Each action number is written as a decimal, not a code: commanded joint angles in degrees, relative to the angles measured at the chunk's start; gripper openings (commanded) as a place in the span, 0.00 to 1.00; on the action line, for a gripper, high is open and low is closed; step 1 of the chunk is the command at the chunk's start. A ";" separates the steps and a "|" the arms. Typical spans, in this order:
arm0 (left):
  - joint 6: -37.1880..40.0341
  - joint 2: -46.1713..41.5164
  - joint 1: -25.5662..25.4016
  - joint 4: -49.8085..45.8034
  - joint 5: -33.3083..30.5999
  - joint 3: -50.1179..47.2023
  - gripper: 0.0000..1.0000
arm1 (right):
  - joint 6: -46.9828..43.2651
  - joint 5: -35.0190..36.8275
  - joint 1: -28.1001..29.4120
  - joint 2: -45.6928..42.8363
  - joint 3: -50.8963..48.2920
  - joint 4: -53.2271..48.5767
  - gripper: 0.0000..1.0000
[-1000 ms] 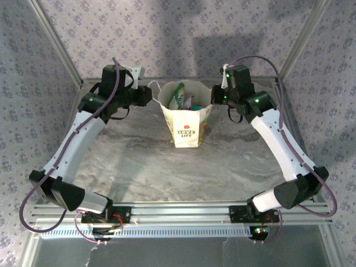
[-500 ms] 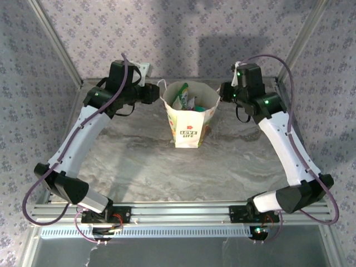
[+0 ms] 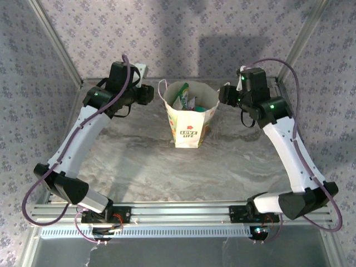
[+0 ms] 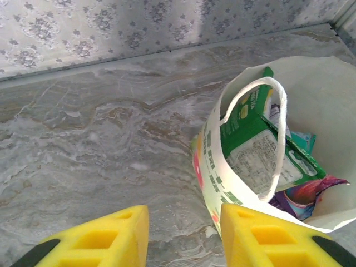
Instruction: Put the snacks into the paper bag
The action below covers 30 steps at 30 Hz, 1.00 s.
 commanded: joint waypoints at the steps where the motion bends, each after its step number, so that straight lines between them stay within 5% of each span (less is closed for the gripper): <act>1: 1.75 -2.73 -0.12 -0.82 -5.83 -0.72 0.43 | -0.96 3.78 -0.18 -3.38 -1.91 -2.08 0.70; 5: 2.12 -5.99 0.52 0.99 -11.95 -6.53 0.47 | -2.99 6.44 -0.49 -7.13 -6.60 -0.81 0.83; 11: -1.91 -12.14 8.27 7.52 -11.11 -19.56 0.56 | -4.33 11.63 -1.81 -12.25 -15.02 1.93 0.98; 15: -4.21 -16.05 13.71 15.45 -10.15 -29.26 0.70 | -4.76 14.40 -4.34 -15.01 -22.28 7.66 1.00; 17: -2.90 -18.28 14.75 22.04 -11.83 -35.84 0.91 | -4.47 14.48 -5.93 -16.13 -28.44 12.49 1.00; 19: -1.32 -20.69 14.89 31.99 -15.20 -43.81 1.00 | -3.71 13.79 -7.87 -16.79 -33.88 18.10 1.00; 30: -0.88 -22.10 18.68 51.64 -24.89 -64.15 1.00 | -3.95 18.89 -13.28 -16.68 -55.31 41.91 1.00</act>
